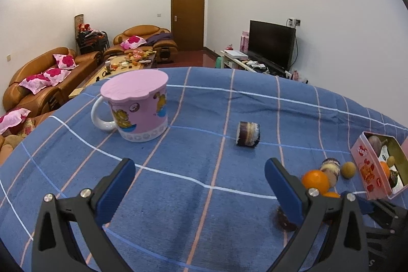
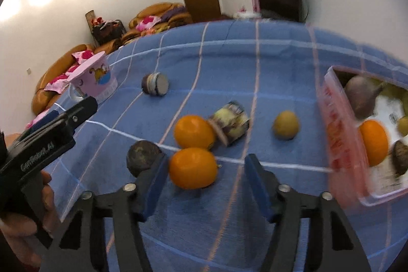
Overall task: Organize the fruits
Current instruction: 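Move the left tool toward a dark brown fruit while the right tool approaches an orange, then grasp the dark brown fruit with the left tool while the right tool grasps an orange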
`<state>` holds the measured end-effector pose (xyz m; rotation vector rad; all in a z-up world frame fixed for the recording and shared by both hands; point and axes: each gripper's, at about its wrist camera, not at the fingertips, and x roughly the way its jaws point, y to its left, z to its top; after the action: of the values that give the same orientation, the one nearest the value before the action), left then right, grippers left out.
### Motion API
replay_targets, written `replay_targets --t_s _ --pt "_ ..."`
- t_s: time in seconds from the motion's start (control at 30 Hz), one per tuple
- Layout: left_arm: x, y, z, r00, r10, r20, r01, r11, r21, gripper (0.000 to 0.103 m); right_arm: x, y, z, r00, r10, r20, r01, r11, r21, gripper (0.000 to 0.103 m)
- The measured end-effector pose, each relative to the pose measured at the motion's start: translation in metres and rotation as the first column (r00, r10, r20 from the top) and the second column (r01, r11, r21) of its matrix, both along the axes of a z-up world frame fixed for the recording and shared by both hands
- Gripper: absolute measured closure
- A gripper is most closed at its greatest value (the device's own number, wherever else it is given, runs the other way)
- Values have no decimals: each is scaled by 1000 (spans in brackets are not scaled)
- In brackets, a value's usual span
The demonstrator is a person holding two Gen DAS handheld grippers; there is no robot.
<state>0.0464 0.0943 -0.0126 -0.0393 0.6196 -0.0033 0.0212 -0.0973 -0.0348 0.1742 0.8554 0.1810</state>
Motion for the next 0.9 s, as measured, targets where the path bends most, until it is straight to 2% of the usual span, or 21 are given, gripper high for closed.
replay_targets --t_s 0.13,0.2,0.37,0.5,0.6,0.77,0.83,0.9 --pt "-1 -2 0 1000 -14 -2 14 1000 3 0 3 7 -3 1000 11 -16 -11 1000 -19 45" --pt "0 -4 -1 1000 -23 -8 23 1000 4 0 4 9 -4 1000 20 -19 -20 1000 -15 58" --pt "-3 -8 -2 996 -86 -9 86 996 -17 0 0 4 -1 1000 20 -7 -20 1000 15 59" --pt "-10 -22 -1 981 -196 -1 196 980 -26 0 -21 -16 15 995 -34 89 33 999 16 59" --pt "-15 -42 -2 956 -292 -18 292 956 14 2 -35 -30 26 984 -79 159 82 997 -12 59" --pt "-9 -74 -12 910 -394 -125 404 912 71 13 -43 -53 36 965 -150 213 158 987 -20 59" --pt "-6 -81 -17 903 -397 -163 415 906 89 25 -40 -57 35 966 -163 201 167 986 -1 59" --pt "-2 -86 -22 897 -393 -204 419 903 100 32 -39 -58 33 968 -162 192 163 987 8 59"
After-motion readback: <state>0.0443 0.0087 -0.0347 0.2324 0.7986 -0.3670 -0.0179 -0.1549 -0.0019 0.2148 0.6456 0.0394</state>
